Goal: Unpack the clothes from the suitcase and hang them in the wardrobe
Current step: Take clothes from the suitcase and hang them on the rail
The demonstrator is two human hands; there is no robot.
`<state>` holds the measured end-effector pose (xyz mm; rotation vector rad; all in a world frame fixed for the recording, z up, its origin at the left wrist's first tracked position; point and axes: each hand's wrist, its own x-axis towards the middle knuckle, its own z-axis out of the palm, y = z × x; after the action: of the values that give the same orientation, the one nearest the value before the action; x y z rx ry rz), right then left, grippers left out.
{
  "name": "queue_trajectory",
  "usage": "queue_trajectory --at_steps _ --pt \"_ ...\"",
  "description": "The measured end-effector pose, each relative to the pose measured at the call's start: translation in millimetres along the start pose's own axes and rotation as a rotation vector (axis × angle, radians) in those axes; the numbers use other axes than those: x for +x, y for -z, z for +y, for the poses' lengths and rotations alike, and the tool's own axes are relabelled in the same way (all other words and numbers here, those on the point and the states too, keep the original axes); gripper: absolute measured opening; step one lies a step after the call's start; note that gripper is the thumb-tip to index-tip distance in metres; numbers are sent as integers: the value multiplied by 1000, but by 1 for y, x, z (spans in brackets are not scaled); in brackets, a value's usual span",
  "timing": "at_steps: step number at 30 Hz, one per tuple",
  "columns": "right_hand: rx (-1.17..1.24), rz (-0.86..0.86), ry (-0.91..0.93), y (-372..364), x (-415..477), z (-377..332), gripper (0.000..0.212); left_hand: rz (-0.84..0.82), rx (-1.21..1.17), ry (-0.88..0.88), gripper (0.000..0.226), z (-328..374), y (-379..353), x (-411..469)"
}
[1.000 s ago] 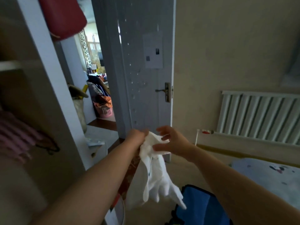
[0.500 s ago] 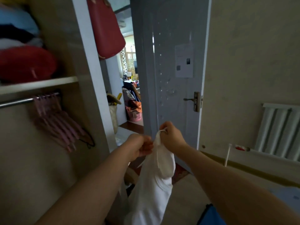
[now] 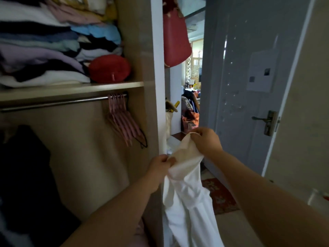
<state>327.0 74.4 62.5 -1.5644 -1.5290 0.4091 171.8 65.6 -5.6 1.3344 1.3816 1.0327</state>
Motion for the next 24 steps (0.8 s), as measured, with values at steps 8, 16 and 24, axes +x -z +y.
queue_trajectory --at_steps 8,16,24 --pt "-25 -100 -157 -13 -16 18 30 58 -268 137 16 14 27 -18" --pt "277 -484 -265 -48 -35 -18 63 202 -113 -27 11 16 67 -20" --pt "-545 -211 168 -108 -34 -53 37 235 61 -53 20 6 138 -4"
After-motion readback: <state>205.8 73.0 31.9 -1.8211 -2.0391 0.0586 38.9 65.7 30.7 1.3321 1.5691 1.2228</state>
